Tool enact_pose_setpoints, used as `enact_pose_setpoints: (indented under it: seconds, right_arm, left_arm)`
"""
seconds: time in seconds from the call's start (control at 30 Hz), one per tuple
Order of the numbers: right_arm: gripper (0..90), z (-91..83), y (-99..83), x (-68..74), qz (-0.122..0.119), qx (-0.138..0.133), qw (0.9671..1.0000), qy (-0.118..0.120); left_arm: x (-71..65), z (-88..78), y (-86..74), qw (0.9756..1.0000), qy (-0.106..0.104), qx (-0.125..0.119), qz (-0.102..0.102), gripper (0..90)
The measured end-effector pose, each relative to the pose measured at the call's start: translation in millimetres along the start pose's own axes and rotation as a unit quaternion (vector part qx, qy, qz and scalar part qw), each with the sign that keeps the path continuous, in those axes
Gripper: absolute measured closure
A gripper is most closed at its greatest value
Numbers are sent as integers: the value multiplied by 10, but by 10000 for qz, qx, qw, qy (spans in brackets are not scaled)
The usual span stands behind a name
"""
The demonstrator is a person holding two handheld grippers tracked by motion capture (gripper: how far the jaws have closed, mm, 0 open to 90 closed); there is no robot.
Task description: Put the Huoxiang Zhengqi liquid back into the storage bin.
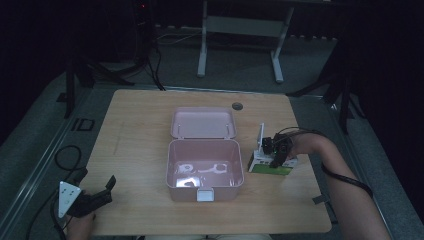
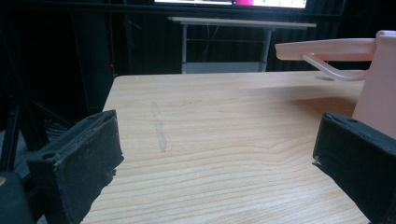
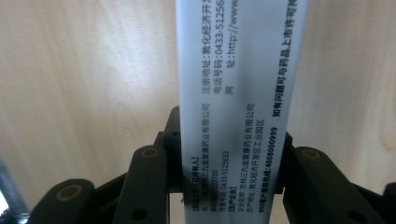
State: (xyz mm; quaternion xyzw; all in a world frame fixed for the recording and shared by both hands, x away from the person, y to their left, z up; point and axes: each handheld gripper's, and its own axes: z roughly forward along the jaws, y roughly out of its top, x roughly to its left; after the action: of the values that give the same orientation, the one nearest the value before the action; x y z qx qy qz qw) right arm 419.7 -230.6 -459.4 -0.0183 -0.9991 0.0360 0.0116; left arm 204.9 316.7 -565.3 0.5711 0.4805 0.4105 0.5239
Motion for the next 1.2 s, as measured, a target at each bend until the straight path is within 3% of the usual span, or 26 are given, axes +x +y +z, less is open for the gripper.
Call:
enact_pose_setpoints:
  seconds: [0.33, 0.53, 0.67, 0.83, 1.2]
  right_arm:
    - [628, -62, 26, 274, 19, 143, 9999, -69]
    - [628, -240, 53, 438, 78, 89, 9998, -176]
    - [628, -355, 59, 525, -31, 85, 9997, -222]
    - [628, -487, 77, 591, -99, 104, 9995, -277]
    - [628, -912, 106, 643, 28, 96, 9992, -381]
  left_arm:
    - [-1, 0, 0, 10000, 13, -2, -1, 11]
    - [-1, -1, 0, 10000, 12, -3, 2, 11]
    - [-2, 0, 0, 10000, 11, 0, 3, 11]
    - [-1, -1, 0, 10000, 15, -3, 3, 11]
    - [-4, 1, 0, 10000, 13, 6, -3, 11]
